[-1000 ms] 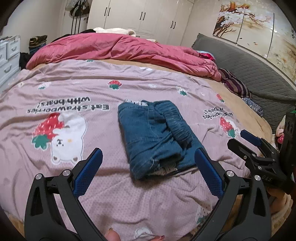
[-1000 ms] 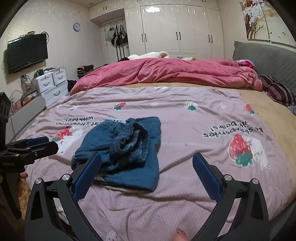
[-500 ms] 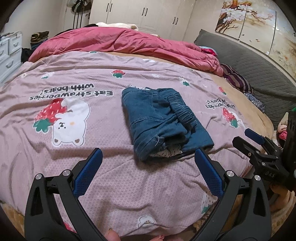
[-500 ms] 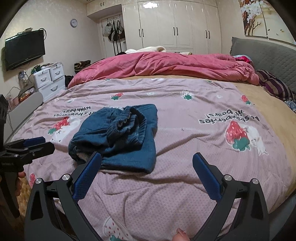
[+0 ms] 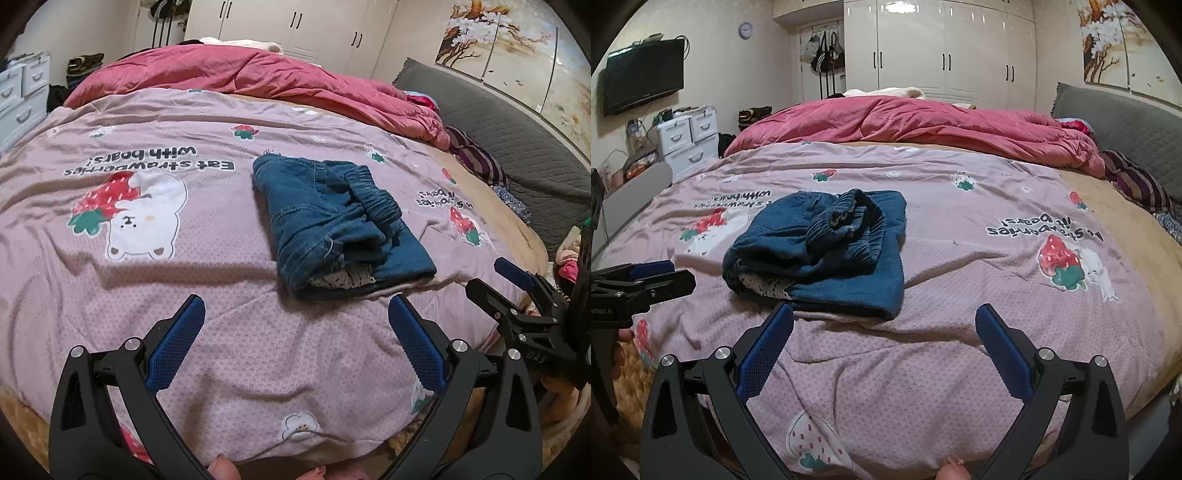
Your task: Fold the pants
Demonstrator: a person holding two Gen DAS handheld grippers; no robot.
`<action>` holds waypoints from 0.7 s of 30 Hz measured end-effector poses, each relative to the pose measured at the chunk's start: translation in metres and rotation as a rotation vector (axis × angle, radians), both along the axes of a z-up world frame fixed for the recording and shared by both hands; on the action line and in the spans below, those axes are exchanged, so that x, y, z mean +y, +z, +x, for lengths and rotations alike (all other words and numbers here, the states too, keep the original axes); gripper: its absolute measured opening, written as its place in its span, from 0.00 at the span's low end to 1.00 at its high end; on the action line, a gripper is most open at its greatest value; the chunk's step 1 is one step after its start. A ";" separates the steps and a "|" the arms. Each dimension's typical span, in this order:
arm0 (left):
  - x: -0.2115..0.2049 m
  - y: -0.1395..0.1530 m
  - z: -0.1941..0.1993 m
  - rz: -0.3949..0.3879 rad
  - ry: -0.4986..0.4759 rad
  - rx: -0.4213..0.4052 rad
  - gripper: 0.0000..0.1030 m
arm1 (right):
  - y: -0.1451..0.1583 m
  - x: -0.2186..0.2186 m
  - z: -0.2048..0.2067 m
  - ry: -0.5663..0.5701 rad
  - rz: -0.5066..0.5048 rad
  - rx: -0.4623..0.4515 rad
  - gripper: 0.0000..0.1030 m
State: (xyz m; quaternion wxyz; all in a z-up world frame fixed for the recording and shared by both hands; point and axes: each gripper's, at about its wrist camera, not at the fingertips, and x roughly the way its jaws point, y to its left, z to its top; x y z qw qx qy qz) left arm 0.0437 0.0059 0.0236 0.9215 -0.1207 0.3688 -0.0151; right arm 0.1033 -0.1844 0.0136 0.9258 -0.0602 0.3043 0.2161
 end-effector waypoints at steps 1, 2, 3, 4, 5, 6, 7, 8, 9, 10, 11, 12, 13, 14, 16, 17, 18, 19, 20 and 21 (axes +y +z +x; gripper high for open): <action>-0.001 -0.002 -0.001 0.002 -0.005 -0.001 0.91 | -0.001 0.001 -0.001 0.004 0.001 0.000 0.95; -0.002 -0.003 -0.002 0.004 -0.005 0.001 0.91 | -0.002 0.001 -0.002 0.005 0.001 0.002 0.95; -0.002 -0.004 -0.003 0.005 -0.004 0.002 0.91 | -0.004 0.002 -0.003 0.008 0.000 0.004 0.95; -0.002 -0.006 -0.004 0.002 -0.003 0.004 0.91 | -0.005 0.002 -0.003 0.009 -0.001 0.005 0.95; -0.003 -0.007 -0.004 -0.001 -0.002 0.006 0.91 | -0.007 0.003 -0.004 0.011 -0.002 0.009 0.95; -0.003 -0.009 -0.005 -0.004 -0.001 0.009 0.91 | -0.009 0.003 -0.004 0.015 -0.003 0.015 0.95; -0.004 -0.011 -0.006 -0.006 -0.004 0.014 0.91 | -0.010 0.004 -0.005 0.015 -0.003 0.018 0.95; -0.005 -0.014 -0.006 -0.006 -0.003 0.019 0.91 | -0.012 0.004 -0.006 0.015 -0.005 0.020 0.95; -0.005 -0.016 -0.007 -0.005 -0.003 0.024 0.91 | -0.014 0.005 -0.006 0.017 -0.009 0.024 0.95; -0.006 -0.018 -0.007 -0.006 -0.005 0.029 0.91 | -0.015 0.005 -0.007 0.017 -0.010 0.025 0.95; -0.007 -0.021 -0.007 -0.006 -0.006 0.033 0.91 | -0.016 0.004 -0.007 0.019 -0.010 0.027 0.95; -0.007 -0.023 -0.008 -0.004 -0.006 0.037 0.91 | -0.017 0.004 -0.007 0.020 -0.011 0.030 0.95; -0.008 -0.025 -0.008 -0.004 -0.005 0.041 0.91 | -0.019 0.005 -0.007 0.019 -0.012 0.031 0.95; -0.007 -0.027 -0.008 -0.007 -0.005 0.043 0.91 | -0.020 0.005 -0.007 0.014 -0.018 0.030 0.95; -0.006 -0.031 -0.008 -0.013 0.000 0.050 0.91 | -0.022 0.005 -0.006 0.012 -0.023 0.034 0.95; -0.006 -0.033 -0.008 -0.014 0.002 0.054 0.91 | -0.024 0.005 -0.006 0.011 -0.024 0.038 0.95; -0.006 -0.035 -0.007 -0.016 0.005 0.060 0.91 | -0.025 0.004 -0.005 0.010 -0.024 0.044 0.95; -0.006 -0.036 -0.007 -0.018 0.005 0.062 0.91 | -0.026 0.004 -0.005 0.010 -0.024 0.046 0.95; -0.006 -0.037 -0.007 -0.017 0.006 0.064 0.91 | -0.027 0.004 -0.004 0.010 -0.026 0.048 0.95; -0.006 -0.038 -0.007 -0.016 0.009 0.065 0.91 | -0.028 0.004 -0.004 0.008 -0.029 0.052 0.95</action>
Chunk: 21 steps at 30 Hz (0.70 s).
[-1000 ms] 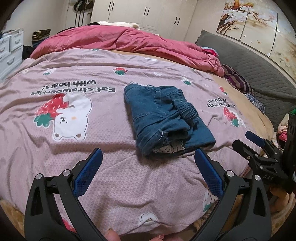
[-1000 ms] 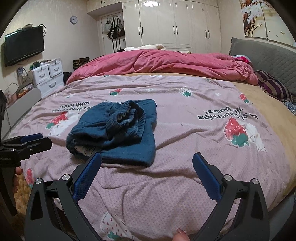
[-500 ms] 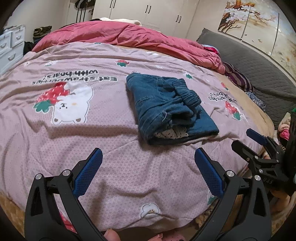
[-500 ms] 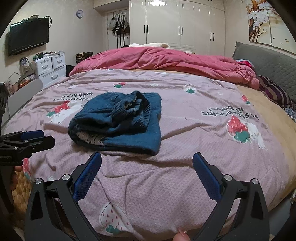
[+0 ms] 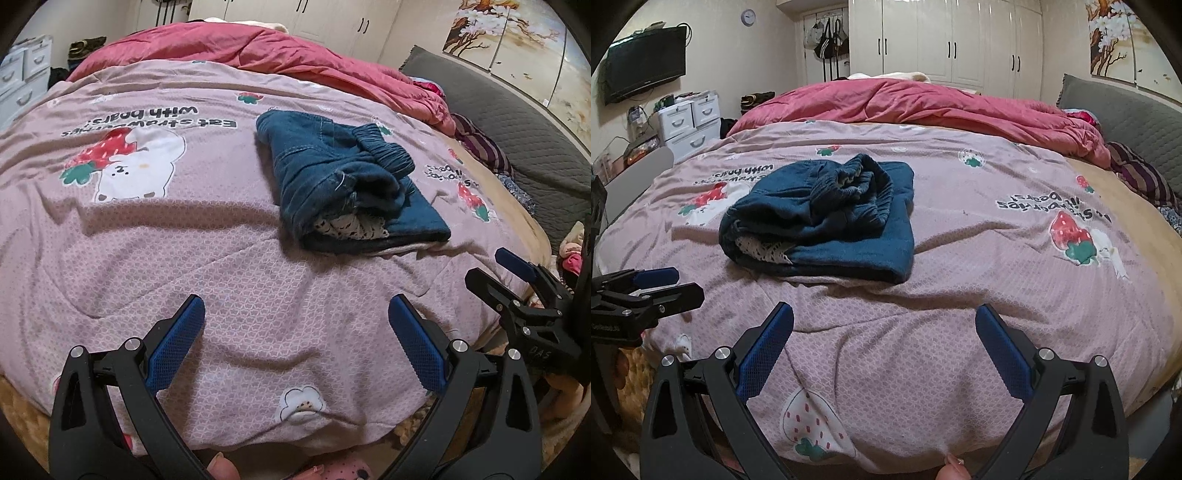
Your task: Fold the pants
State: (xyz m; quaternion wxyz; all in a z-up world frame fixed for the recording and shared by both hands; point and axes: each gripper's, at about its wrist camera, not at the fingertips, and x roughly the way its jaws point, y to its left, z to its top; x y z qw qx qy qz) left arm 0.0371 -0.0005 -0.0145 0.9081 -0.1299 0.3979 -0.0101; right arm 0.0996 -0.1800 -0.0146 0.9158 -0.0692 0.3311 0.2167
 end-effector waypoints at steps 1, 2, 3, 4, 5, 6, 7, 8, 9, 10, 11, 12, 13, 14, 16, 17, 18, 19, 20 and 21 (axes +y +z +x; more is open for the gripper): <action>0.000 -0.001 0.000 0.000 0.002 0.001 0.91 | -0.001 0.000 0.001 -0.002 -0.002 0.002 0.95; 0.000 -0.001 0.000 0.000 0.004 0.002 0.91 | -0.003 0.000 0.001 -0.002 -0.007 0.006 0.95; 0.000 -0.002 0.000 0.002 0.006 0.004 0.91 | -0.004 0.001 0.002 -0.003 -0.010 0.010 0.95; -0.001 -0.002 0.001 0.004 0.006 0.006 0.91 | -0.005 0.001 0.003 -0.004 -0.012 0.014 0.95; -0.001 -0.002 0.001 0.006 0.007 0.007 0.91 | -0.006 0.001 0.003 -0.002 -0.012 0.018 0.95; -0.001 -0.002 0.001 0.007 0.009 0.007 0.91 | -0.007 0.001 0.003 -0.001 -0.012 0.020 0.95; 0.000 -0.002 0.002 0.008 0.010 0.008 0.91 | -0.007 0.001 0.004 -0.003 -0.013 0.021 0.95; 0.000 -0.002 0.002 0.010 0.012 0.011 0.91 | -0.007 0.001 0.003 -0.004 -0.012 0.021 0.95; 0.000 -0.003 0.003 0.011 0.014 0.013 0.91 | -0.007 0.000 0.004 -0.003 -0.008 0.021 0.95; 0.000 -0.003 0.003 0.012 0.014 0.014 0.91 | -0.007 0.000 0.004 -0.003 -0.006 0.021 0.95; 0.000 -0.003 0.002 0.014 0.016 0.016 0.91 | -0.006 -0.001 0.005 -0.004 -0.006 0.021 0.95; 0.000 -0.003 0.002 0.014 0.017 0.016 0.91 | -0.006 0.000 0.005 -0.003 -0.006 0.021 0.95; 0.001 -0.003 0.002 0.013 0.016 0.017 0.91 | -0.007 0.000 0.005 -0.002 -0.005 0.021 0.95; 0.001 -0.003 0.002 0.013 0.018 0.018 0.91 | -0.006 0.000 0.005 -0.001 -0.007 0.021 0.95; 0.001 -0.003 0.002 0.015 0.020 0.020 0.91 | -0.007 0.000 0.005 0.004 -0.010 0.021 0.95; 0.001 -0.003 0.002 0.016 0.021 0.022 0.91 | -0.007 0.001 0.004 0.004 -0.013 0.021 0.95; 0.001 -0.003 0.002 0.018 0.023 0.023 0.91 | -0.007 0.001 0.004 0.004 -0.014 0.020 0.95; 0.001 -0.003 0.002 0.021 0.024 0.024 0.91 | -0.007 0.001 0.004 0.005 -0.013 0.020 0.95; 0.001 -0.003 0.002 0.023 0.026 0.024 0.91 | -0.006 0.001 0.004 0.006 -0.012 0.020 0.95; 0.001 -0.003 0.002 0.024 0.028 0.024 0.91 | -0.006 0.001 0.004 0.006 -0.012 0.019 0.95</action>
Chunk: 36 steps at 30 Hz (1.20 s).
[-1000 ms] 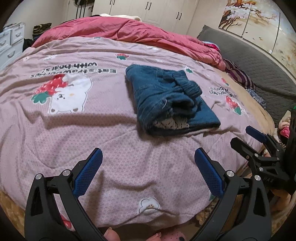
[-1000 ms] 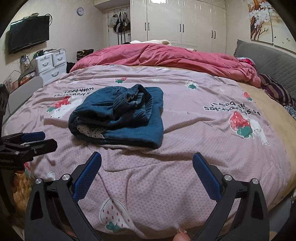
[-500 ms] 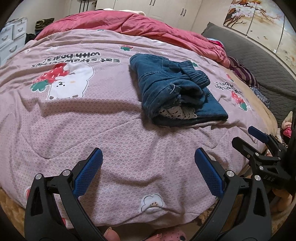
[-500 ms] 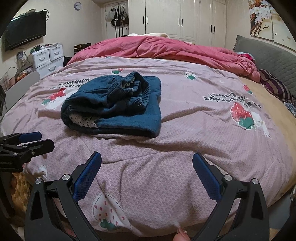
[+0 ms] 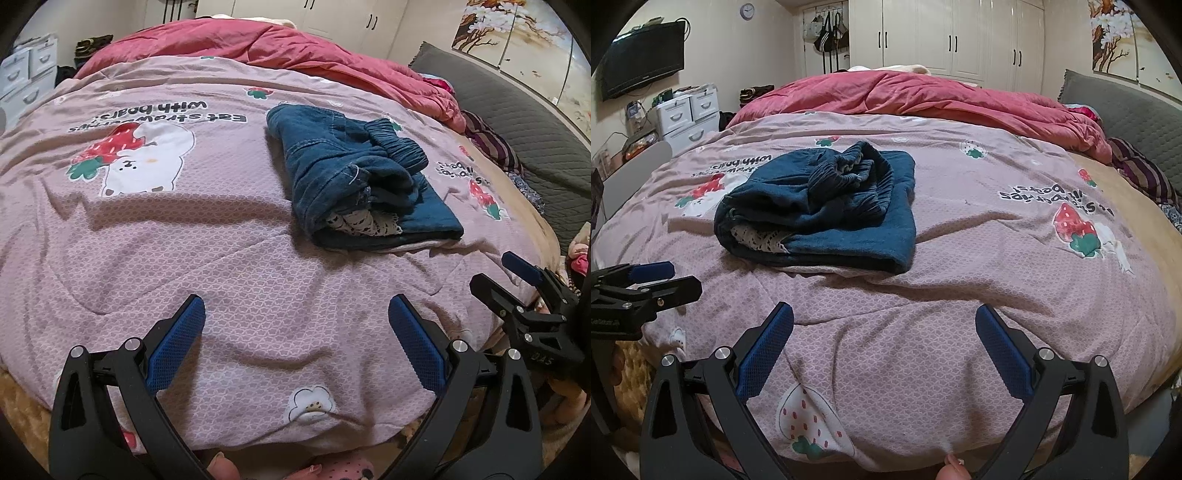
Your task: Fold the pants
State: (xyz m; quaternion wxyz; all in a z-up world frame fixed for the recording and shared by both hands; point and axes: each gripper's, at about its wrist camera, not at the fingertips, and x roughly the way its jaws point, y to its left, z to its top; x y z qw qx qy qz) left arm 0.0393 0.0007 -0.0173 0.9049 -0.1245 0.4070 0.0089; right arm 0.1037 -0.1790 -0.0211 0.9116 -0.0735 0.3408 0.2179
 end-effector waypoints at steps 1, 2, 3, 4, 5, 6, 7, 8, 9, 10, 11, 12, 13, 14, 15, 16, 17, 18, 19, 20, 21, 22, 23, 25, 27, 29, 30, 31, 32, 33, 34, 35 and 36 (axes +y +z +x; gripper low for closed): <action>0.000 0.000 0.000 0.001 0.001 0.001 0.91 | 0.000 0.000 0.000 0.000 0.000 0.001 0.95; 0.000 0.000 0.000 0.002 0.004 0.001 0.91 | 0.000 0.000 0.000 0.000 0.000 0.002 0.95; 0.000 0.000 0.000 0.003 0.005 0.001 0.91 | 0.000 0.000 0.000 0.000 0.001 0.002 0.95; 0.000 0.001 0.000 0.004 0.004 0.002 0.91 | 0.000 0.000 0.000 0.000 0.001 0.000 0.95; 0.000 0.001 -0.001 0.004 0.004 0.002 0.91 | 0.000 -0.001 0.000 0.000 0.002 0.000 0.95; 0.000 0.001 -0.001 0.008 0.006 0.001 0.91 | 0.000 0.000 0.000 0.000 0.001 0.002 0.95; 0.000 0.001 -0.001 0.009 0.007 0.001 0.91 | 0.000 0.000 0.000 -0.001 0.001 0.002 0.95; 0.000 0.001 -0.001 0.011 0.007 0.003 0.91 | 0.000 -0.001 0.000 0.000 0.002 0.001 0.95; 0.000 0.001 -0.001 0.010 0.007 0.003 0.91 | 0.000 -0.001 0.000 0.001 0.003 0.001 0.95; 0.000 0.001 -0.001 0.011 0.008 0.002 0.91 | 0.000 0.000 0.000 0.000 0.003 0.001 0.95; 0.001 0.001 -0.001 0.013 0.008 0.002 0.91 | 0.000 0.000 0.000 -0.001 0.001 0.000 0.95; 0.000 0.001 -0.001 0.014 0.007 0.002 0.91 | 0.000 -0.001 0.000 -0.001 0.002 0.000 0.95; 0.001 0.001 -0.001 0.015 0.007 0.001 0.91 | 0.000 -0.001 -0.001 -0.001 0.002 0.001 0.95; 0.001 0.002 -0.001 0.014 0.007 0.001 0.91 | 0.000 -0.001 -0.001 -0.001 0.002 0.000 0.95; 0.001 0.002 -0.001 0.014 0.007 0.001 0.91 | 0.000 -0.001 -0.001 0.000 0.002 0.000 0.95; 0.001 0.002 -0.001 0.013 0.005 0.001 0.91 | 0.000 -0.001 0.000 -0.001 0.002 0.000 0.95; 0.001 0.003 -0.002 0.013 0.006 0.001 0.91 | 0.000 -0.001 -0.001 -0.002 0.001 0.000 0.95; 0.001 0.003 -0.002 0.014 0.006 0.000 0.91 | 0.001 -0.001 -0.001 -0.003 0.001 0.000 0.95; 0.001 0.003 -0.002 0.016 0.004 0.001 0.91 | 0.001 -0.001 -0.001 -0.003 0.002 0.000 0.95; 0.001 0.003 -0.002 0.014 0.005 0.002 0.91 | 0.001 -0.001 -0.001 -0.003 0.002 0.000 0.95; 0.001 0.003 -0.002 0.012 0.005 0.000 0.91 | 0.001 -0.001 0.000 -0.003 0.001 -0.001 0.95; 0.000 0.003 -0.001 0.012 0.004 0.002 0.91 | 0.001 -0.001 0.000 -0.004 0.001 0.000 0.95; 0.001 0.003 -0.002 0.013 0.004 0.002 0.91 | 0.001 -0.001 -0.001 -0.003 0.001 -0.001 0.95; 0.000 0.003 -0.002 0.014 0.004 0.003 0.91 | 0.001 -0.001 0.000 -0.003 0.000 -0.001 0.95; 0.000 0.004 -0.002 0.013 0.004 0.003 0.91 | 0.001 -0.001 -0.001 -0.003 0.001 -0.001 0.95; 0.001 0.004 -0.002 0.013 0.005 0.002 0.91 | 0.001 -0.001 -0.001 -0.004 0.001 -0.001 0.95; 0.001 0.004 -0.002 0.012 0.004 0.002 0.91 | 0.001 -0.001 -0.001 -0.004 0.001 -0.001 0.95; 0.001 0.004 -0.002 0.012 0.005 0.001 0.91 | 0.001 -0.001 -0.001 -0.004 0.002 -0.002 0.95; 0.001 0.004 -0.001 0.014 0.005 0.002 0.91 | 0.001 -0.001 0.000 -0.003 0.002 -0.001 0.95; 0.001 0.004 -0.001 0.014 0.006 0.002 0.91 | 0.000 -0.001 0.000 -0.003 0.001 -0.001 0.95; 0.001 0.004 -0.001 0.013 0.005 0.001 0.91 | 0.000 -0.001 0.000 -0.004 -0.001 -0.001 0.95; 0.001 0.004 -0.001 0.014 0.006 0.002 0.91 | 0.001 -0.001 -0.001 -0.004 0.000 0.000 0.95; 0.001 0.004 -0.001 0.015 0.007 0.003 0.91 | 0.001 -0.001 -0.001 -0.003 0.000 0.000 0.95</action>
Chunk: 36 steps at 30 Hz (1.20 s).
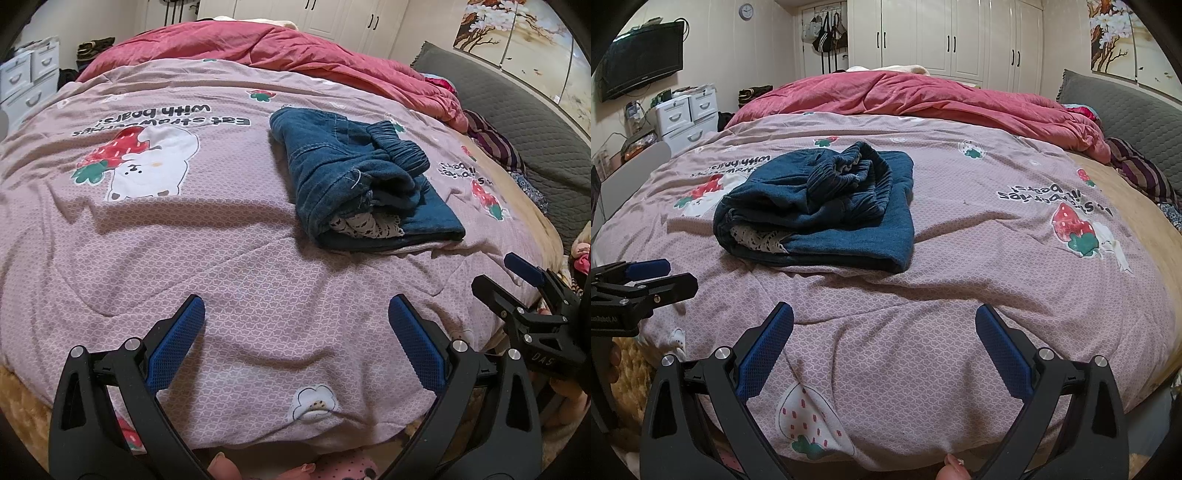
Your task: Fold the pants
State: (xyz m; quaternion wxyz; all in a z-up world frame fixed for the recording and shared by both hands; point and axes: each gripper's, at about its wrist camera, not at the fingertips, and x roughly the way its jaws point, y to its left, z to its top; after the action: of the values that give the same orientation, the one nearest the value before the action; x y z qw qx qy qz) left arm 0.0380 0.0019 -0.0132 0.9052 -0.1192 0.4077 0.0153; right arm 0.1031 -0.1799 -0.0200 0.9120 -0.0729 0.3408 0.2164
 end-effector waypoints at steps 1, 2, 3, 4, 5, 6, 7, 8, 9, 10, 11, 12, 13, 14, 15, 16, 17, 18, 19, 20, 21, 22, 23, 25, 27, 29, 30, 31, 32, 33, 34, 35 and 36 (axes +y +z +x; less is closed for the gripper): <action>0.000 0.000 0.000 0.001 0.000 -0.001 0.91 | 0.000 0.000 0.000 0.000 0.000 -0.001 0.95; 0.000 0.000 0.000 0.002 0.000 -0.001 0.91 | 0.000 0.000 0.000 -0.001 0.000 -0.001 0.95; 0.000 0.001 0.000 0.003 0.001 -0.001 0.91 | 0.000 0.000 0.000 -0.001 -0.001 -0.001 0.95; 0.000 0.001 0.000 0.003 0.001 -0.003 0.91 | 0.000 0.000 0.000 -0.001 -0.001 0.000 0.95; 0.001 0.001 0.000 0.003 0.001 -0.003 0.91 | 0.000 0.000 0.000 -0.002 -0.001 -0.001 0.95; 0.001 0.001 0.000 0.003 0.001 -0.004 0.91 | 0.000 0.000 0.000 -0.001 -0.001 -0.001 0.95; 0.001 0.001 0.000 0.004 0.001 -0.005 0.91 | 0.000 0.000 0.000 -0.001 0.000 -0.001 0.95; 0.001 0.001 0.000 0.005 0.002 -0.003 0.91 | 0.000 0.000 0.000 0.000 0.001 -0.001 0.95; 0.001 0.001 0.000 0.005 0.001 -0.003 0.91 | 0.000 0.000 0.000 -0.001 -0.001 -0.001 0.95; 0.001 0.001 0.000 0.006 -0.001 -0.001 0.91 | 0.000 0.000 0.000 -0.001 -0.002 0.000 0.95; 0.000 0.001 0.000 0.008 -0.002 0.000 0.91 | 0.000 0.000 0.000 -0.001 -0.001 0.000 0.95; 0.000 0.001 0.000 0.009 -0.003 0.000 0.91 | 0.000 0.000 0.000 -0.002 -0.003 0.000 0.95; 0.000 0.001 0.000 0.009 -0.006 -0.001 0.91 | 0.000 0.000 0.000 -0.003 -0.004 0.001 0.95; 0.000 0.001 0.000 0.008 -0.006 0.000 0.91 | 0.000 0.000 0.000 -0.002 -0.003 0.001 0.95; -0.001 0.001 0.000 0.009 -0.004 0.000 0.91 | 0.000 0.000 0.001 -0.003 -0.004 0.002 0.95; -0.001 0.001 0.000 0.009 -0.006 -0.002 0.91 | 0.000 0.000 0.000 -0.004 -0.006 0.001 0.95; -0.001 0.001 0.000 0.010 -0.008 -0.002 0.91 | 0.000 0.000 0.000 -0.004 -0.006 0.002 0.95; -0.001 0.001 0.000 0.011 -0.008 -0.001 0.91 | 0.000 0.000 0.000 -0.004 -0.006 0.001 0.95; -0.001 0.001 0.000 0.010 -0.008 -0.002 0.91 | -0.001 0.001 0.000 -0.004 -0.006 0.000 0.95; -0.001 0.001 0.000 0.010 -0.010 -0.001 0.91 | -0.001 0.000 0.000 -0.004 -0.007 0.001 0.95; -0.001 0.001 0.000 0.011 -0.010 0.000 0.91 | -0.001 0.000 0.000 -0.005 -0.007 0.001 0.95; -0.001 0.001 0.001 0.012 -0.010 0.000 0.91 | -0.001 0.000 0.001 -0.006 -0.009 0.001 0.95; -0.001 0.001 0.001 0.012 -0.010 0.001 0.91 | -0.001 0.001 0.001 -0.007 -0.009 0.002 0.95; -0.001 0.001 0.001 0.011 -0.009 0.002 0.91 | -0.002 0.001 0.001 -0.008 -0.011 0.003 0.95; -0.001 0.000 0.000 0.012 -0.009 0.002 0.91 | -0.002 0.001 0.001 -0.007 -0.010 0.003 0.95; 0.000 0.000 0.001 0.019 -0.003 0.007 0.91 | -0.002 0.001 0.001 -0.007 -0.010 0.002 0.95; 0.000 0.000 0.001 0.021 -0.002 0.011 0.91 | -0.002 0.001 0.001 -0.008 -0.009 0.003 0.95; 0.001 -0.001 0.001 0.022 -0.001 0.015 0.91 | -0.002 0.001 0.001 -0.007 -0.010 0.003 0.95; 0.000 -0.001 0.001 0.024 -0.004 0.015 0.91 | -0.002 0.001 0.001 -0.006 -0.010 0.003 0.95; 0.001 -0.001 0.001 0.026 -0.005 0.015 0.91 | -0.002 0.001 0.001 -0.006 -0.011 0.002 0.95; 0.001 -0.001 0.001 0.022 -0.007 0.013 0.91 | -0.003 0.002 0.002 -0.006 -0.013 0.003 0.95; 0.002 -0.001 0.001 0.017 -0.010 0.009 0.91 | -0.003 0.002 0.002 -0.006 -0.015 0.005 0.95; 0.002 -0.001 0.001 0.014 -0.013 0.005 0.91 | -0.004 0.002 0.002 -0.006 -0.017 0.007 0.95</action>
State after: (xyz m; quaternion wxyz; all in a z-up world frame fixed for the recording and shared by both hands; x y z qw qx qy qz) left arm 0.0389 0.0035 -0.0138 0.9050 -0.1104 0.4106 0.0126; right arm 0.1054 -0.1775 -0.0236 0.9108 -0.0791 0.3459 0.2109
